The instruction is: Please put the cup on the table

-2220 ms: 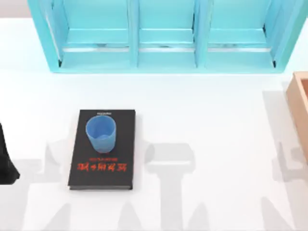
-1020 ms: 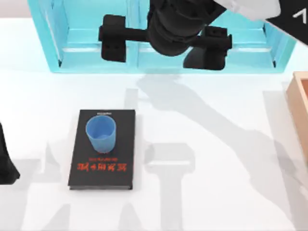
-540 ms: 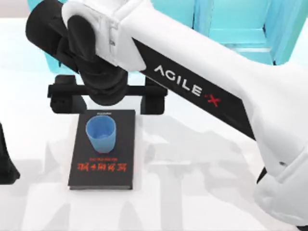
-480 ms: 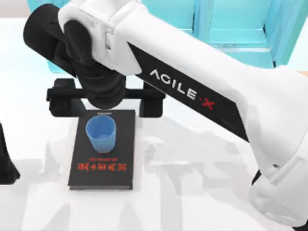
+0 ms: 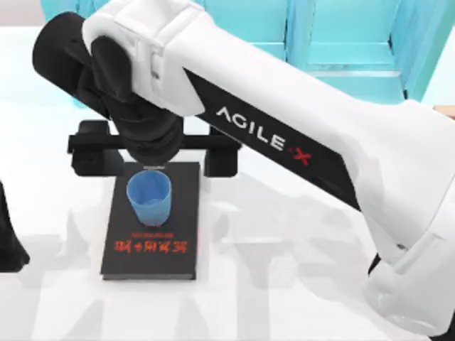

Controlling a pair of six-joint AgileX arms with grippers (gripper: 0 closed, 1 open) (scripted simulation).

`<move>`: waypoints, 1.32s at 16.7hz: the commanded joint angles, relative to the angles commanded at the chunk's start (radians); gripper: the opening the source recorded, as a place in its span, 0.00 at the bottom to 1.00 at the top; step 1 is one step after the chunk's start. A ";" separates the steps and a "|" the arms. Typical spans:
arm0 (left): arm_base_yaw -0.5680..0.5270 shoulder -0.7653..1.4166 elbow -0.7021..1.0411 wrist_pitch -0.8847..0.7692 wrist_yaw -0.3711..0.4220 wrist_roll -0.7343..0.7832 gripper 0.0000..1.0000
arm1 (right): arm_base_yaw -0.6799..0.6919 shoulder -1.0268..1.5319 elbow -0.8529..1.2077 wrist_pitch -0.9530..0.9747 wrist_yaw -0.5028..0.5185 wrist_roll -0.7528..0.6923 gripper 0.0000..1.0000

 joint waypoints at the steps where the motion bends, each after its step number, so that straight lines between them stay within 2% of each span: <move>1: 0.000 0.000 0.000 0.000 0.000 0.000 1.00 | -0.003 -0.002 -0.024 0.024 0.000 -0.004 1.00; 8: 0.000 0.000 0.000 0.000 0.000 0.000 1.00 | -0.036 -0.006 -0.333 0.339 -0.006 -0.038 1.00; 14: 0.000 0.000 0.000 0.000 0.000 0.000 1.00 | -0.041 -0.005 -0.378 0.384 -0.007 -0.044 1.00; 22: 0.000 0.000 0.000 0.000 0.000 0.000 1.00 | -0.041 -0.005 -0.378 0.384 -0.007 -0.044 0.40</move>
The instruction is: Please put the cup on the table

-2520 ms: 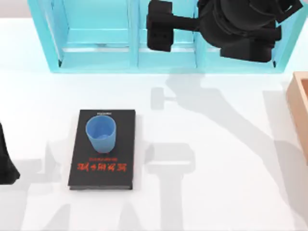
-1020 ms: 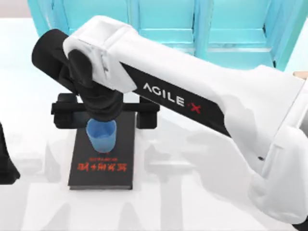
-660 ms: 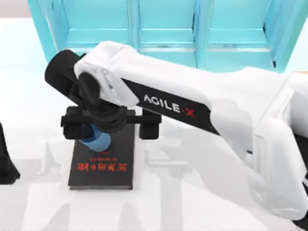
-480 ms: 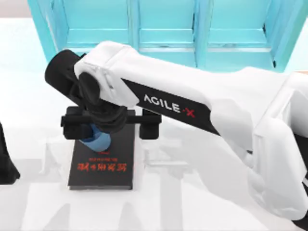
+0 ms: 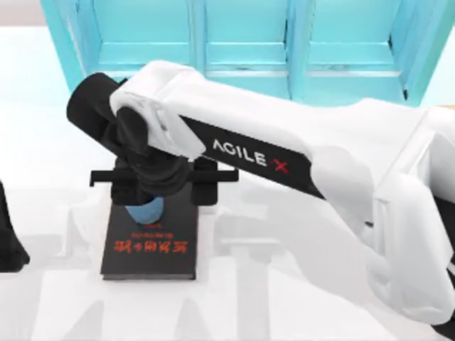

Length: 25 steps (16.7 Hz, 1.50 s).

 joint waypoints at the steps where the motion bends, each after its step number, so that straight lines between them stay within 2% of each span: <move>1: 0.000 0.000 0.000 0.000 0.000 0.000 1.00 | 0.000 0.000 0.000 0.000 0.000 0.000 0.32; 5: 0.000 0.000 0.000 0.000 0.000 0.000 1.00 | 0.000 0.000 0.000 0.000 0.000 0.000 0.02; 6: 0.000 0.000 0.000 0.000 0.000 0.000 1.00 | 0.000 0.000 0.000 0.000 0.000 0.000 0.00; 15: 0.000 0.000 0.000 0.000 0.000 0.000 1.00 | 0.004 0.000 0.004 -0.003 0.000 0.001 0.00; 25: 0.000 0.000 0.000 0.000 0.000 0.000 1.00 | 0.003 0.034 0.263 -0.228 0.000 0.000 0.00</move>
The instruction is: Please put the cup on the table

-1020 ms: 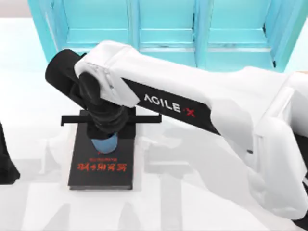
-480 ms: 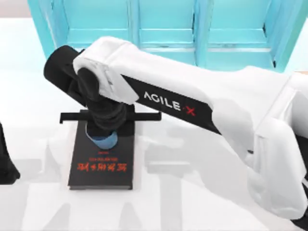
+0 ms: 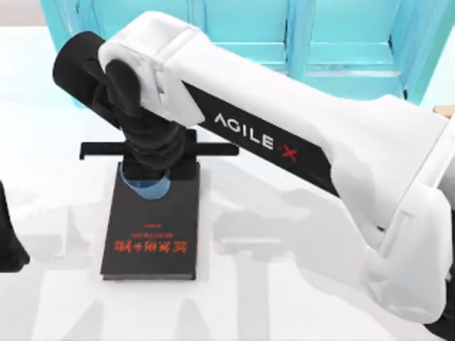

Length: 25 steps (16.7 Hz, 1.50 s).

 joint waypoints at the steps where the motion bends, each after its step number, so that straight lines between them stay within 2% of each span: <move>1: 0.000 0.000 0.000 0.000 0.000 0.000 1.00 | 0.000 0.000 0.000 0.000 0.000 0.000 0.00; 6: 0.000 0.000 0.000 0.000 0.000 0.000 1.00 | -0.025 -0.041 -0.042 0.000 -0.032 -0.020 0.00; 15: 0.000 0.000 0.000 0.000 0.000 0.000 1.00 | -0.212 -0.330 -0.391 -0.046 -0.268 -0.185 0.00; 20: 0.000 0.000 0.000 0.000 0.000 0.000 1.00 | -0.210 -0.329 -0.396 -0.042 -0.269 -0.187 0.00; 25: 0.000 0.000 0.000 0.000 0.000 0.000 1.00 | -0.205 -0.317 -0.505 0.090 -0.270 -0.176 0.00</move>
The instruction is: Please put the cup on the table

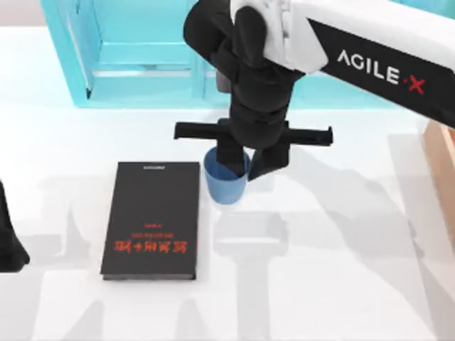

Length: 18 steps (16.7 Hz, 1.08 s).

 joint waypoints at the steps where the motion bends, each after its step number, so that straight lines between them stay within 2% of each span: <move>1: 0.000 0.000 0.000 0.000 0.000 0.000 1.00 | 0.003 0.005 -0.028 0.034 -0.001 0.003 0.00; 8: 0.000 0.000 0.000 0.000 0.000 0.000 1.00 | 0.009 0.018 -0.085 0.093 -0.001 0.007 0.00; 18: 0.000 0.000 0.000 0.000 0.000 0.000 1.00 | 0.009 0.018 -0.085 0.093 -0.001 0.007 0.75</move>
